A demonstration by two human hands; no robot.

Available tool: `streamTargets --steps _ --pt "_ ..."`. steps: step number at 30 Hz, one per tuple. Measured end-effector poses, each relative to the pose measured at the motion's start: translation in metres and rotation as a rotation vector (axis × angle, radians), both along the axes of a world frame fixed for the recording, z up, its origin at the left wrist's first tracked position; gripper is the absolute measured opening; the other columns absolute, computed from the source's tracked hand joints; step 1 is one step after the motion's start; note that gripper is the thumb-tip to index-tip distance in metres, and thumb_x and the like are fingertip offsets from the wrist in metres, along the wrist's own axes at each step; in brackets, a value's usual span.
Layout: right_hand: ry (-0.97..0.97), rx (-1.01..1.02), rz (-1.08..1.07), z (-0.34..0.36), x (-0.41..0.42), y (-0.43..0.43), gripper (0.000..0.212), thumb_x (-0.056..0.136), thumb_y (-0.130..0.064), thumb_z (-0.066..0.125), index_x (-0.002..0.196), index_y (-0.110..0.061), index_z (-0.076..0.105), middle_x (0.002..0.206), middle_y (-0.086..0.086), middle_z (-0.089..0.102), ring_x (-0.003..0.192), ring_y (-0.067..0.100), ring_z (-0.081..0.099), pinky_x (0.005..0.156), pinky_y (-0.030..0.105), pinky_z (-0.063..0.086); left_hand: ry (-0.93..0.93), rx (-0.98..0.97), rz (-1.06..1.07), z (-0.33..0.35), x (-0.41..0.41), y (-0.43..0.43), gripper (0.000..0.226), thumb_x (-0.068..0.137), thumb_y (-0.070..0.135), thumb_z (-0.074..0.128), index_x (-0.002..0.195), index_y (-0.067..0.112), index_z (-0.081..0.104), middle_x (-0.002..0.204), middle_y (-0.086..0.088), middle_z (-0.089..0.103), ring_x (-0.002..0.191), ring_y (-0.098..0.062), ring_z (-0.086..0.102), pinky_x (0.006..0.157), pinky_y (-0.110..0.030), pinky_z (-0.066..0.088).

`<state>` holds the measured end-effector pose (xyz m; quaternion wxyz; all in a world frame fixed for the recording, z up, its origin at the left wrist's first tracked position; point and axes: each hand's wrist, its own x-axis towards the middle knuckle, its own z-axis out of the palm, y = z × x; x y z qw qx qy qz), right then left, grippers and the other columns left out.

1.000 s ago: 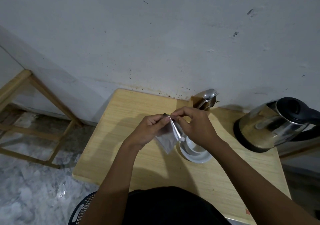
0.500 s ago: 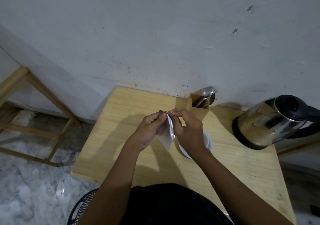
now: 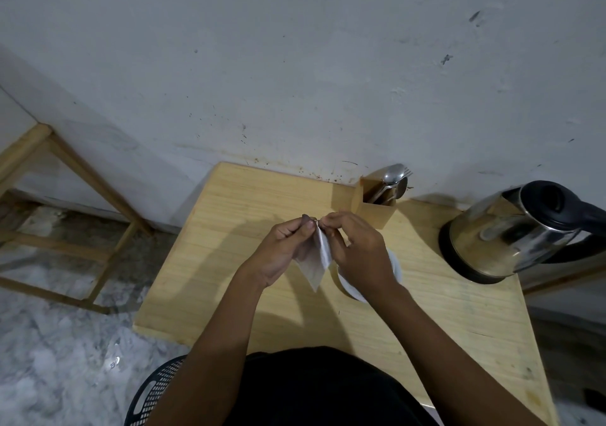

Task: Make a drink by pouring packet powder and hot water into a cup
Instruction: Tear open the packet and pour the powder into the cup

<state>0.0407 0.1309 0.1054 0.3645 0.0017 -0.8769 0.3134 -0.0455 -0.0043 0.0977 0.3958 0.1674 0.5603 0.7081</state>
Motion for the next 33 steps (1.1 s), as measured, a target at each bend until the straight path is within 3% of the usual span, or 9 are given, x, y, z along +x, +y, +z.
streamTargets --steps 2,5,10,12,20,23,26,28,33 --pt "-0.207 -0.066 0.066 0.015 0.000 0.007 0.004 0.087 -0.007 0.068 0.090 -0.006 0.070 0.084 0.003 0.069 0.081 0.011 0.060 0.076 0.028 0.049 0.096 -0.069 -0.033 0.004 -0.003 -0.005 0.023 0.091 0.029 0.054 0.088 0.010 0.067 0.087 0.001 0.061 0.086 -0.009 0.054 0.080 -0.019 0.043" --pt "-0.508 -0.078 0.167 0.038 -0.006 0.024 0.005 0.090 -0.019 0.067 0.093 -0.017 0.070 0.085 -0.005 0.069 0.080 0.007 0.058 0.075 0.026 0.048 0.267 -0.178 -0.105 0.016 -0.010 -0.010 0.025 0.095 0.021 0.051 0.087 0.001 0.065 0.081 0.000 0.055 0.080 -0.007 0.050 0.073 -0.018 0.041" --pt "-0.766 0.206 0.278 0.070 -0.017 0.040 0.016 0.092 -0.034 0.063 0.103 -0.027 0.072 0.088 -0.015 0.067 0.075 0.003 0.054 0.070 0.025 0.046 0.487 -0.329 -0.230 0.035 -0.015 -0.011 0.024 0.096 0.024 0.051 0.093 0.008 0.069 0.091 -0.020 0.066 0.080 -0.009 0.056 0.075 -0.019 0.043" --pt "-0.814 0.280 0.318 0.076 -0.022 0.041 0.016 0.092 -0.036 0.062 0.103 -0.028 0.072 0.082 -0.019 0.061 0.072 0.003 0.052 0.067 0.027 0.047 0.553 -0.367 -0.226 0.040 -0.015 -0.012 0.023 0.096 0.025 0.051 0.090 0.013 0.069 0.094 -0.017 0.067 0.080 -0.009 0.056 0.076 -0.023 0.043" --pt "-0.725 0.423 0.355 0.087 -0.028 0.032 0.014 0.095 -0.033 0.058 0.096 -0.023 0.067 0.081 -0.019 0.052 0.075 0.007 0.052 0.062 0.025 0.038 0.527 -0.299 -0.153 0.053 -0.014 -0.017 0.025 0.092 0.020 0.059 0.070 0.029 0.067 0.063 0.013 0.056 0.061 -0.002 0.049 0.060 -0.013 0.041" --pt "-0.699 0.458 0.363 0.087 -0.030 0.031 0.014 0.095 -0.032 0.057 0.098 -0.023 0.067 0.083 -0.014 0.057 0.078 0.008 0.053 0.062 0.024 0.035 0.538 -0.306 -0.150 0.053 -0.015 -0.018 0.020 0.091 0.025 0.059 0.075 0.027 0.069 0.063 0.014 0.058 0.060 -0.001 0.051 0.060 -0.014 0.042" --pt "-0.688 0.415 0.393 0.082 -0.029 0.034 0.013 0.095 -0.031 0.057 0.095 -0.022 0.066 0.086 -0.008 0.062 0.081 0.012 0.057 0.068 0.031 0.046 0.512 -0.273 -0.171 0.046 -0.017 -0.018 0.021 0.093 0.025 0.056 0.083 0.016 0.072 0.069 0.006 0.059 0.067 -0.007 0.051 0.065 -0.020 0.041" --pt "-0.637 0.360 0.399 0.079 -0.025 0.035 0.013 0.095 -0.027 0.058 0.093 -0.018 0.068 0.085 -0.005 0.064 0.079 0.012 0.057 0.069 0.035 0.050 0.426 -0.203 -0.133 0.039 -0.016 -0.018 0.022 0.094 0.025 0.054 0.089 0.015 0.073 0.078 -0.002 0.060 0.076 -0.012 0.052 0.072 -0.026 0.041" --pt "-0.388 0.371 0.359 0.067 -0.016 0.030 0.024 0.092 -0.024 0.052 0.085 -0.009 0.069 0.076 0.000 0.064 0.076 0.011 0.055 0.059 0.031 0.049 0.101 -0.010 0.000 0.025 0.002 -0.008 0.018 0.083 0.041 0.066 0.080 0.026 0.074 0.080 0.013 0.069 0.079 -0.001 0.060 0.076 -0.016 0.047"
